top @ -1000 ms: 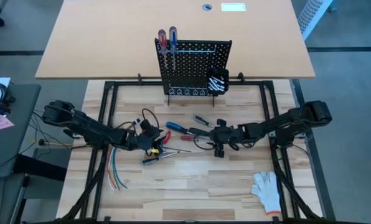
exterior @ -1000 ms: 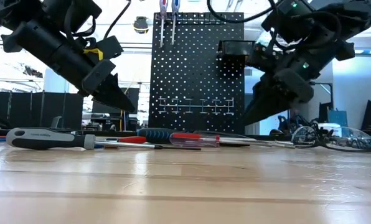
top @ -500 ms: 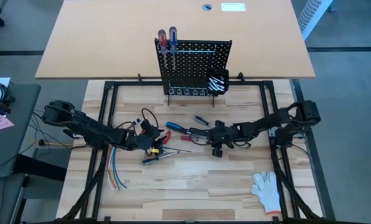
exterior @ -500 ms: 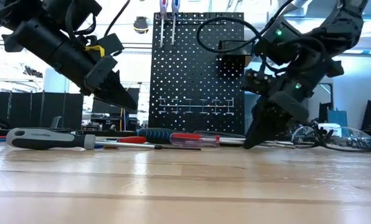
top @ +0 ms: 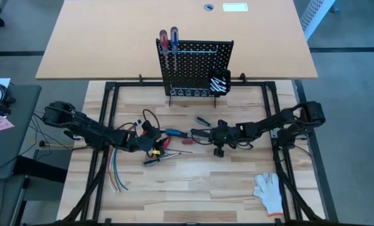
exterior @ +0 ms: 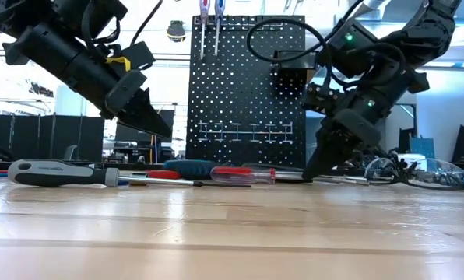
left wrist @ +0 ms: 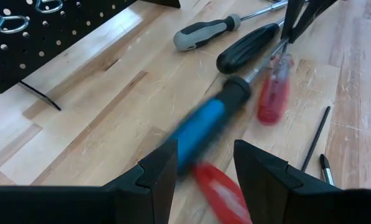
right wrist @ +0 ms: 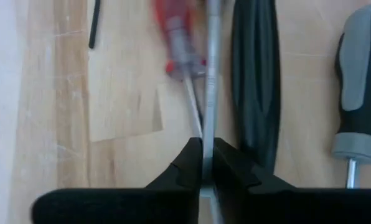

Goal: Hang tools onto peg board
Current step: Hang the blue screwdriver on the pegboard

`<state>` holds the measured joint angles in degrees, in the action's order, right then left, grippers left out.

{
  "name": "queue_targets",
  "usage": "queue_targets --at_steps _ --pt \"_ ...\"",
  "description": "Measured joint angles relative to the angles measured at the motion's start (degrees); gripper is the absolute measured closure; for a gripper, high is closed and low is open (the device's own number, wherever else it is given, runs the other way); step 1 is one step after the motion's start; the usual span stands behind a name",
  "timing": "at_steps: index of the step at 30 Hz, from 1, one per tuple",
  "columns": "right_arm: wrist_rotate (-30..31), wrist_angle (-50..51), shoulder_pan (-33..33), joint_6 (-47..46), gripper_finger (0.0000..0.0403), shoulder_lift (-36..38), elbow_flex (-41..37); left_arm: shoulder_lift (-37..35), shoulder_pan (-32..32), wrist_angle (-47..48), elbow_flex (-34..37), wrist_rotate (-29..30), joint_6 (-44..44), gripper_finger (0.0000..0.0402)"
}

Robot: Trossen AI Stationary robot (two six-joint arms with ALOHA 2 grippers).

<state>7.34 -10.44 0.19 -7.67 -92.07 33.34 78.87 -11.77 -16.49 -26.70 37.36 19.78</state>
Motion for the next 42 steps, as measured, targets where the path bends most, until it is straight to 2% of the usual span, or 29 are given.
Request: queue_targets --at_steps 3,8,13,19,25,28,35,42 --pt "0.0 0.92 0.04 0.12 0.0391 0.04 0.0 0.0 0.0 0.0 0.0 0.0 0.03 0.025" --pt "0.15 -0.19 0.3 0.61 0.0391 0.44 -0.03 0.0 0.0 0.04 0.0 0.0 0.06 0.025" --pt "0.52 -2.76 1.4 1.71 0.0391 3.84 -0.04 0.0 0.0 0.07 0.0 0.0 0.12 0.025" --pt "5.65 -3.73 3.24 1.82 0.0391 7.4 -0.33 -0.02 0.04 0.22 0.0 0.21 0.17 0.025" --pt "13.61 -17.42 3.4 -1.05 0.0391 7.56 -6.33 -0.02 0.01 -0.01 0.0 -0.04 0.52 0.025" --pt "16.08 -19.1 2.19 -3.13 0.0392 8.7 -8.22 -0.02 0.0 -0.02 0.0 -0.03 0.54 0.025" --pt "15.36 -21.34 1.2 -3.49 0.0392 10.55 -10.89 -0.02 0.0 -0.01 0.0 0.47 0.46 0.025" --pt "15.34 -39.74 0.75 -5.86 0.04 10.31 -17.22 -0.02 -0.02 -0.99 -0.02 0.67 -0.42 0.025"
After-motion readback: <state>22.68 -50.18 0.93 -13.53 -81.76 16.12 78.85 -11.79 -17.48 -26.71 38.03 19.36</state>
